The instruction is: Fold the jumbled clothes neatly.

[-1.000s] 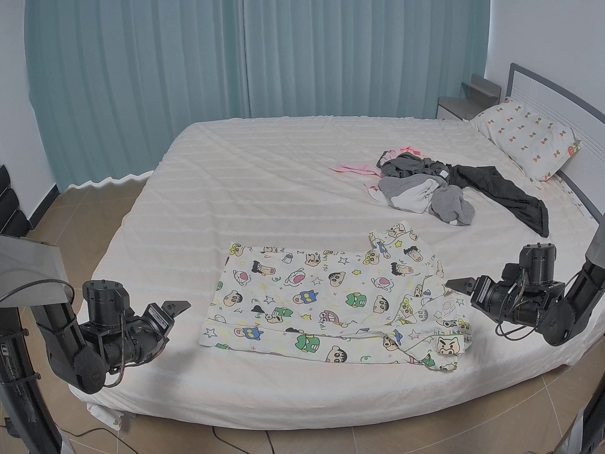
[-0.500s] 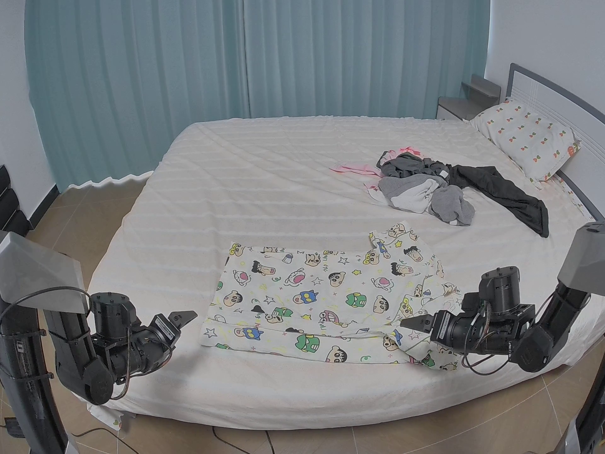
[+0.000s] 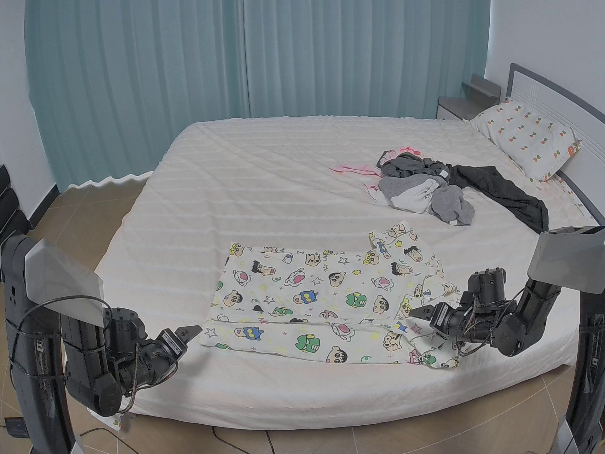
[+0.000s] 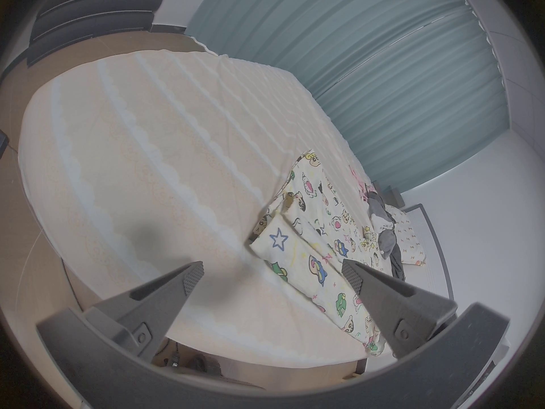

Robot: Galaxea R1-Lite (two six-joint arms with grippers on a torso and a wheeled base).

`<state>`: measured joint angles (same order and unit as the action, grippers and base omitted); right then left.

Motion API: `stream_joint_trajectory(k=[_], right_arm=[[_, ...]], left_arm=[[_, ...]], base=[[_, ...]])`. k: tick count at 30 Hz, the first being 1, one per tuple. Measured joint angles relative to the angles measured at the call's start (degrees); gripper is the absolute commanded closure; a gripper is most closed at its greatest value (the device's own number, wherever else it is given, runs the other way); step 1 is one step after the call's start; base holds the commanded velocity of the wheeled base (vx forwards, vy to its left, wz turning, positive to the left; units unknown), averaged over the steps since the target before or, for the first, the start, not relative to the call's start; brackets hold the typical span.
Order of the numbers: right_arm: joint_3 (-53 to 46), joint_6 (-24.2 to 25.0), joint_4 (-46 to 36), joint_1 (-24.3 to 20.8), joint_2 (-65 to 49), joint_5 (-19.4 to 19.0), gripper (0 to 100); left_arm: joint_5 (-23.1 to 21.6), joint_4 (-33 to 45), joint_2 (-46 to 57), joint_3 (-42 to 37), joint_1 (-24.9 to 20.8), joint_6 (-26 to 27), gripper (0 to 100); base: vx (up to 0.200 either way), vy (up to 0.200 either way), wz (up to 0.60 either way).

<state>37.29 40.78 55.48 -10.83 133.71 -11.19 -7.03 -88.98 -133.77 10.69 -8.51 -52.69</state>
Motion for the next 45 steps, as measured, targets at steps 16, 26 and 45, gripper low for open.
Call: stream_joint_trajectory(k=[16,26,45], right_arm=[[-7.74,3.97,0.16,-2.43,-9.05,0.09,0],[-9.31,1.15,-2.96,-4.00,-7.19,2.38,0],[-6.25,0.60,-4.11,-1.71,-1.88,7.36,0]], left_arm=[[0.01,0.00,-0.63,-0.09,-0.02,0.00,0],[0.09,-0.02,-0.66,-0.09,-0.02,0.06,0],[0.52,0.00,-0.96,-0.04,-0.02,0.06,0]], base=[[0.000,0.000,0.00],[0.000,0.000,0.00],[0.000,0.000,0.00]])
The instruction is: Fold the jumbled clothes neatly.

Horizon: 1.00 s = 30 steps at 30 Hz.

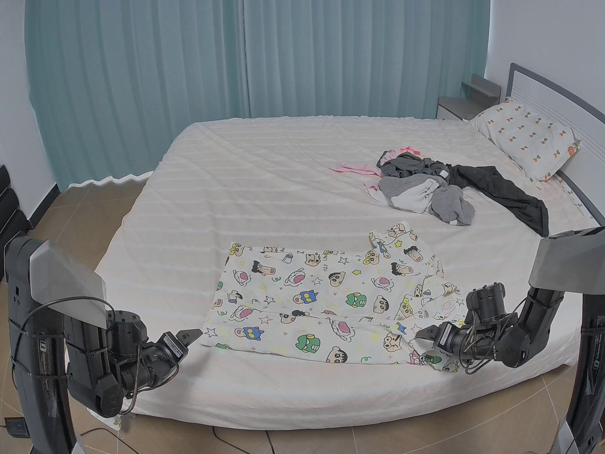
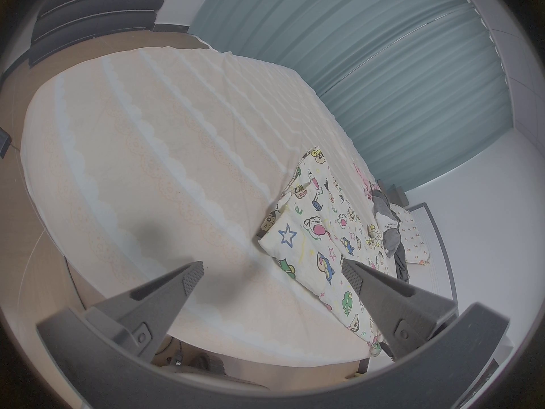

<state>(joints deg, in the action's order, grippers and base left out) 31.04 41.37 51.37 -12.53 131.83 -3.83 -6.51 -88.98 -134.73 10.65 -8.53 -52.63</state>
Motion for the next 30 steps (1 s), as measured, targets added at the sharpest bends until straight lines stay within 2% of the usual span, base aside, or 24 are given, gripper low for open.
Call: stream_joint_trajectory(k=[7,14,20,30], right_arm=[[0.66,0.66,0.02,-0.17,-0.38,-0.18,0],[0.49,3.84,0.06,-2.21,-1.97,-0.05,0],[0.82,4.02,0.28,-2.77,-2.04,0.46,0],[1.45,3.43,3.69,-2.16,-0.29,4.86,0]], left_arm=[[0.02,0.00,-0.02,-0.02,0.00,0.00,0],[0.00,0.00,-0.02,0.00,0.00,0.09,0],[0.02,0.00,-0.02,-0.02,0.00,0.07,0],[0.02,0.00,-0.02,-0.05,0.00,0.09,0]], base=[[0.000,0.000,0.00],[0.000,0.000,0.00],[0.000,0.000,0.00],[0.000,0.000,0.00]])
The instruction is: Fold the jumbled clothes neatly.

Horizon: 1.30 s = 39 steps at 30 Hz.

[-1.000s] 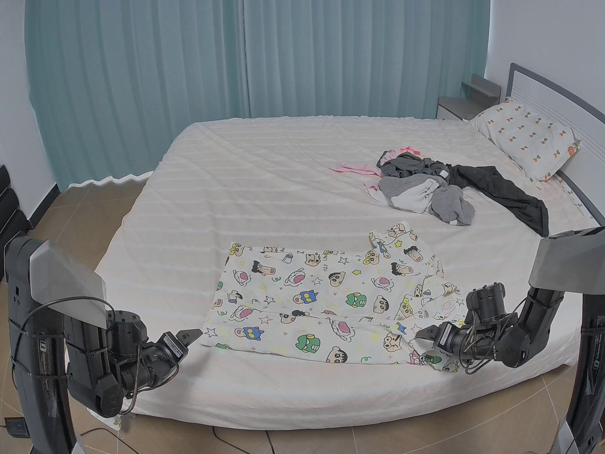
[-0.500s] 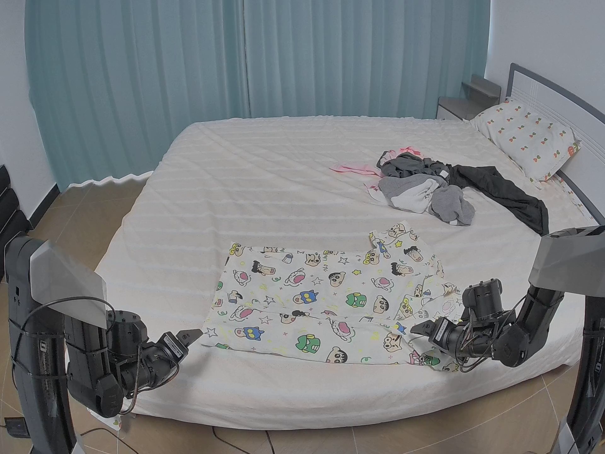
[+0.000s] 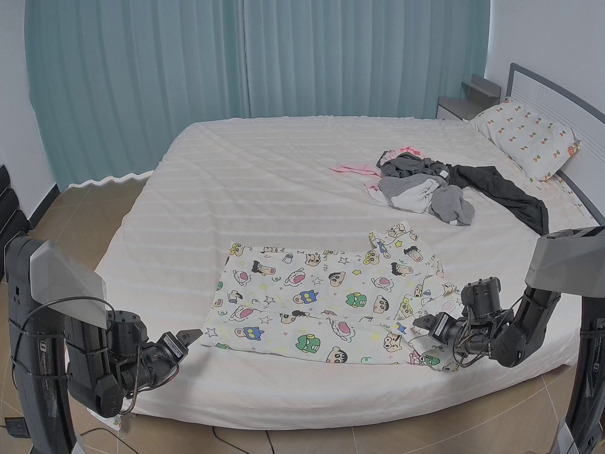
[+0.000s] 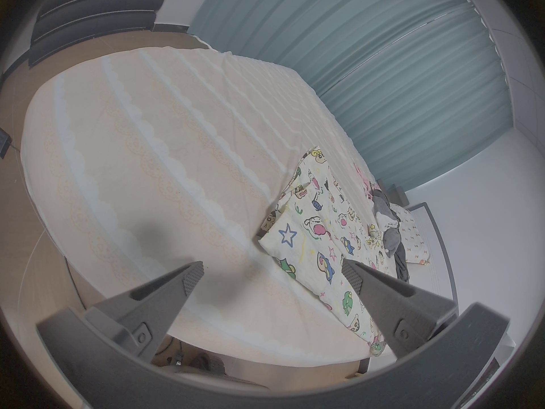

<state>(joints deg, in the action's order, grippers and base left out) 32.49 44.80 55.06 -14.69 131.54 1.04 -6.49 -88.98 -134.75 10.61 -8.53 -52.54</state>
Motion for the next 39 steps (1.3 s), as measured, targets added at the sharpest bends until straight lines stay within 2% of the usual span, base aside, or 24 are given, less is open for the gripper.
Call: stream_joint_trajectory(k=[4,5,17,35,39], right_arm=[[0.04,-0.02,1.15,0.02,0.46,0.38,0],[0.00,-0.02,1.18,0.02,0.51,0.38,100],[-0.79,0.11,0.85,-0.50,-1.18,0.46,100],[-2.26,1.26,-2.55,-4.30,-9.29,0.49,100],[-2.17,1.83,-2.73,-5.75,-9.92,2.33,100]], left_arm=[[0.00,0.00,0.00,0.00,0.00,0.00,0],[-0.02,0.00,0.00,0.00,0.00,0.00,0],[-0.02,0.00,0.00,0.02,0.00,0.00,0],[-0.02,0.00,-0.06,0.05,0.00,0.00,0],[-0.02,0.00,-0.09,0.02,0.00,0.00,0]], base=[[0.000,0.000,0.00],[0.000,0.000,0.00],[0.000,0.000,0.00],[0.000,0.000,0.00],[0.000,0.000,0.00]])
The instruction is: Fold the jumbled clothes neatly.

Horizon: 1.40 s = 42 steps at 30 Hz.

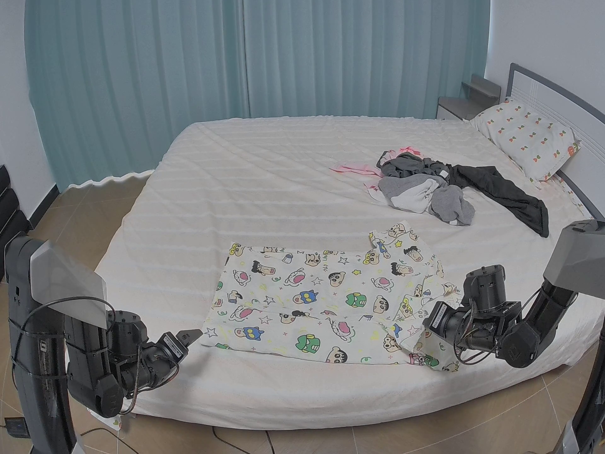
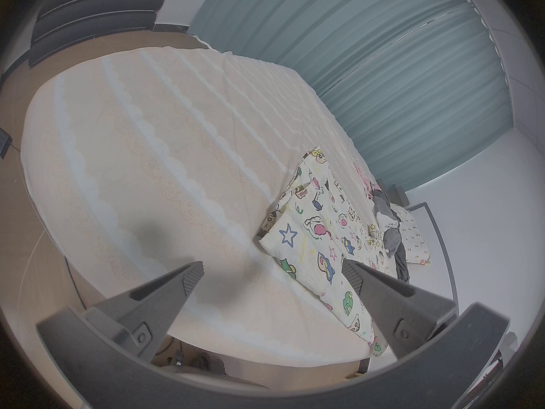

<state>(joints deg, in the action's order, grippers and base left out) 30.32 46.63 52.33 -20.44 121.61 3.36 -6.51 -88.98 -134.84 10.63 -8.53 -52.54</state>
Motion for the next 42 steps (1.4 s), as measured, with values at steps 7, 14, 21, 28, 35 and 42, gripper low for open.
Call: stream_joint_trajectory(k=[7,14,21,28,35,42], right_arm=[[0.07,-0.07,-2.33,-1.27,-0.52,1.88,100],[0.96,-0.12,-10.22,-2.40,-2.68,2.40,100],[1.32,-0.13,-11.74,-3.86,-3.72,2.46,100],[1.65,-0.27,-15.36,-4.24,-3.82,2.44,0],[1.68,-1.69,-18.68,-4.46,-3.72,2.35,0],[1.55,-2.62,-19.21,-4.35,-4.35,2.18,0]], left_arm=[[0.02,0.00,0.00,0.00,0.00,0.00,0],[0.02,0.00,-0.02,0.02,-0.01,0.00,0],[0.05,0.02,-0.02,-0.02,-0.01,0.00,0],[0.61,0.00,-0.09,0.02,-0.09,0.00,0],[0.85,0.00,-0.35,0.00,-0.30,0.54,0],[0.88,0.00,-0.55,0.00,-0.34,0.57,0]], base=[[0.000,0.000,0.00],[0.000,0.000,0.00],[0.000,0.000,0.00],[0.000,0.000,0.00],[0.000,0.000,0.00],[0.000,0.000,0.00]])
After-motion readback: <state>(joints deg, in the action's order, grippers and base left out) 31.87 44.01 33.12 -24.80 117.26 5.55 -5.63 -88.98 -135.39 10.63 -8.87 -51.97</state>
